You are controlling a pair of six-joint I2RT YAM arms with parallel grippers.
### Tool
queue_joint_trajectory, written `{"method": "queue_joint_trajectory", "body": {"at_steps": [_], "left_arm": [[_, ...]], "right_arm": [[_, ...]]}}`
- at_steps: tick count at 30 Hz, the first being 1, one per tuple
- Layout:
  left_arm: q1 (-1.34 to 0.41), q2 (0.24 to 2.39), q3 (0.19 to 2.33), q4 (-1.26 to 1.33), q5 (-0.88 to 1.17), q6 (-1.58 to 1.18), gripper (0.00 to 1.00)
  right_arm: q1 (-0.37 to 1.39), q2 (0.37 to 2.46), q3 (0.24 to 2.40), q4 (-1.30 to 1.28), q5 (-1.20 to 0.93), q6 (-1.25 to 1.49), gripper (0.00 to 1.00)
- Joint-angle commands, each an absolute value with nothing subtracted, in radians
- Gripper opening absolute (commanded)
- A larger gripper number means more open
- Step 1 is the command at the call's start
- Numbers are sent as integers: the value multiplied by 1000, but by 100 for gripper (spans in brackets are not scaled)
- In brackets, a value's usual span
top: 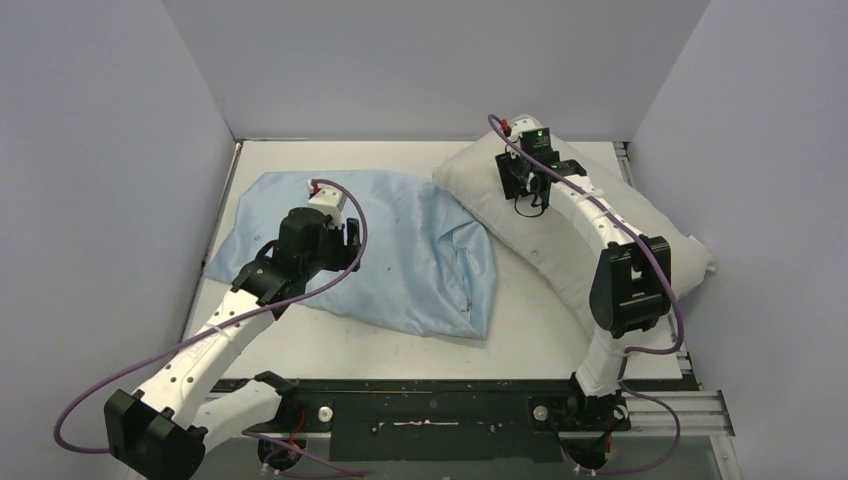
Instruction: Put the pillow into the pillowcase
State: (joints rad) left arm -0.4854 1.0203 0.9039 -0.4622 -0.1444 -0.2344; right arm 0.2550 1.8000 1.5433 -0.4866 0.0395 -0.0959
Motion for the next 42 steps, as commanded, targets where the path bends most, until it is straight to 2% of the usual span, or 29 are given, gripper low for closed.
{"method": "queue_joint_trajectory", "body": {"at_steps": [1, 4, 5, 6, 10, 17, 29, 36, 40, 42], "left_arm": [[-488, 1022, 916, -395, -84, -322, 61], [-489, 1040, 918, -351, -9, -396, 60], [-490, 1047, 916, -329, -1, -420, 59], [-494, 1056, 915, -309, 27, -445, 57], [-516, 1128, 939, -251, 53, -522, 53], [-641, 1288, 984, -154, 8, -598, 47], [-926, 1584, 988, -66, -58, -616, 53], [-963, 1646, 940, -44, -97, -621, 53], [-965, 1649, 916, -134, -134, -648, 46], [-966, 1647, 901, -180, -152, -655, 36]], "right_arm": [[248, 1807, 1569, -456, 57, -72, 41], [248, 1757, 1549, -443, 67, -42, 16], [247, 1739, 1548, -448, 77, -33, 4], [247, 1718, 1544, -452, 89, -23, 0], [242, 1612, 1474, -435, 119, 49, 0], [237, 1406, 1316, -340, 33, 188, 0], [204, 1323, 1224, -321, 15, 227, 0], [180, 1310, 1214, -310, 8, 236, 0], [168, 1297, 1195, -304, -20, 245, 0], [161, 1291, 1183, -302, -24, 248, 0]]}}
